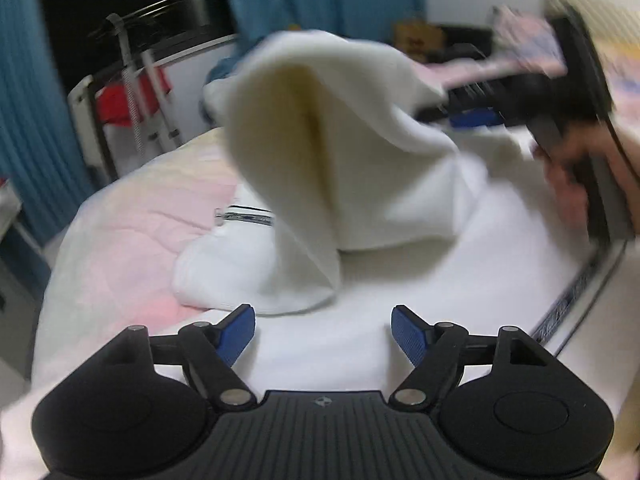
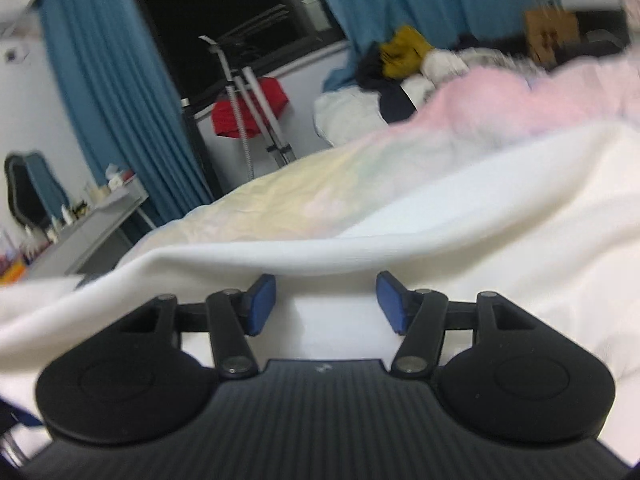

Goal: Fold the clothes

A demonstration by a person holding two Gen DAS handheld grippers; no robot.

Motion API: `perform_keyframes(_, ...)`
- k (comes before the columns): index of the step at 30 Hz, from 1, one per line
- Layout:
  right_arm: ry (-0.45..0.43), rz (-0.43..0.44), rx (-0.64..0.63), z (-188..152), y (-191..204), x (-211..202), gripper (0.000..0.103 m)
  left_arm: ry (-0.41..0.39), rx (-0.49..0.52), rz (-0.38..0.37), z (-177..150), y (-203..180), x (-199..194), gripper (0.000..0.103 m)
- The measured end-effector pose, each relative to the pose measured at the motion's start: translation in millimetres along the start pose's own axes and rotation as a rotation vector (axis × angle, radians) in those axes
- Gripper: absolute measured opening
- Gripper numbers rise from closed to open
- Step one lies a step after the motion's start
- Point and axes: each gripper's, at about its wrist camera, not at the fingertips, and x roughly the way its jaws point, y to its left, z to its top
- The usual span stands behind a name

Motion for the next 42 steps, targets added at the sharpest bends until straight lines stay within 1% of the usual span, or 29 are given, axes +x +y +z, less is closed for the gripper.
perform_keyframes(2, 0.012, 0.008, 0.04, 1.0, -4.6, -0.7, 0.059, -0.004, 0.044, 0.043, -0.8, -8.2, 8.4, 0.077)
perform_keyframes(5, 0.007, 0.008, 0.023, 2.8, 0.4, -6.5, 0.06, -0.022, 0.067, 0.125, -4.0, -14.4, 30.2, 0.077)
perform_keyframes(6, 0.003, 0.015, 0.02, 3.3, 2.4, -9.0, 0.06, -0.024, 0.054, 0.146, -6.2, -12.8, 37.9, 0.066)
perform_keyframes(7, 0.001, 0.018, 0.016, 3.5, 3.3, -10.0, 0.06, -0.022, 0.005, 0.156, -6.3, -7.8, 40.2, 0.058)
perform_keyframes(8, -0.001, 0.02, 0.012, 3.7, 4.2, -11.0, 0.06, -0.019, -0.048, 0.165, -6.1, -2.4, 41.8, 0.032)
perform_keyframes(9, -0.003, 0.023, 0.008, 3.9, 5.0, -12.0, 0.06, -0.016, -0.102, 0.175, -5.8, 2.9, 43.4, 0.018)
perform_keyframes(10, -0.005, 0.026, 0.004, 4.1, 5.9, -13.0, 0.06, -0.032, -0.153, 0.178, -4.1, 8.7, 38.8, 0.014)
perform_keyframes(12, -0.009, 0.031, -0.003, 4.4, 7.6, -14.9, 0.06, -0.101, -0.256, 0.199, -0.6, 21.8, 20.1, 0.01)
perform_keyframes(16, -0.015, 0.042, 0.004, 4.1, 9.6, -21.5, 0.06, -0.243, -0.49, 0.209, 6.6, 63.4, -34.3, 0.008)
perform_keyframes(18, -0.01, 0.018, -0.024, 3.3, 14.8, -25.1, 0.06, -0.307, -0.589, 0.218, 13.2, 86.1, -62.2, 0.007)
perform_keyframes(20, -0.007, -0.013, -0.062, 1.9, 22.3, -29.3, 0.06, -0.368, -0.66, 0.233, 25.5, 106.5, -87.4, 0.007)
perform_keyframes(22, -0.025, 0.002, -0.066, 2.9, 26.3, -35.1, 0.06, -0.417, -0.702, 0.269, 45.8, 126.5, -107.3, 0.007)
perform_keyframes(24, -0.049, 0.029, -0.065, 5.4, 28.4, -39.8, 0.06, -0.415, -0.72, 0.326, 72.7, 142.5, -116.6, 0.008)
perform_keyframes(26, -0.061, 0.035, -0.061, 7.6, 28.8, -39.0, 0.06, -0.368, -0.717, 0.378, 108.8, 165.3, -102.4, 0.008)
perform_keyframes(27, -0.061, 0.034, -0.056, 8.3, 28.4, -37.6, 0.06, -0.323, -0.688, 0.418, 131.3, 176.6, -87.7, 0.008)
perform_keyframes(28, -0.053, 0.028, -0.049, 8.4, 27.0, -34.9, 0.06, -0.268, -0.664, 0.444, 150.2, 189.8, -65.7, 0.008)
perform_keyframes(30, -0.031, 0.002, -0.031, 8.0, 21.4, -28.0, 0.06, -0.16, -0.685, 0.463, 171.7, 222.0, -13.0, 0.008)
perform_keyframes(33, 0.007, -0.038, 0.013, 7.9, 8.4, -15.6, 0.06, -0.026, -0.685, 0.53, 186.3, 268.4, 67.9, 0.008)
perform_keyframes(34, 0.014, -0.045, 0.028, 7.7, 3.4, -11.9, 0.06, 0.02, -0.686, 0.547, 187.0, 284.8, 97.0, 0.008)
perform_keyframes(36, 0.023, -0.062, 0.045, 7.7, -3.2, -5.2, 0.06, 0.099, -0.695, 0.548, 176.1, 302.9, 145.2, 0.011)
perform_keyframes(37, 0.028, -0.07, 0.052, 7.8, -6.0, -1.8, 0.06, 0.12, -0.708, 0.538, 169.5, 313.1, 165.6, 0.013)
perform_keyframes(38, 0.026, -0.071, 0.047, 7.0, -6.1, 0.7, 0.06, 0.127, -0.714, 0.524, 165.6, 319.7, 180.2, 0.018)
perform_keyframes(40, 0.021, -0.071, 0.038, 5.4, -6.3, 5.6, 0.06, 0.137, -0.716, 0.496, 157.2, 327.1, 210.2, 0.019)
perform_keyframes(42, 0.019, -0.074, 0.022, 3.3, -5.9, 10.9, 0.06, 0.121, -0.729, 0.468, 140.7, 321.6, 217.9, 0.02)
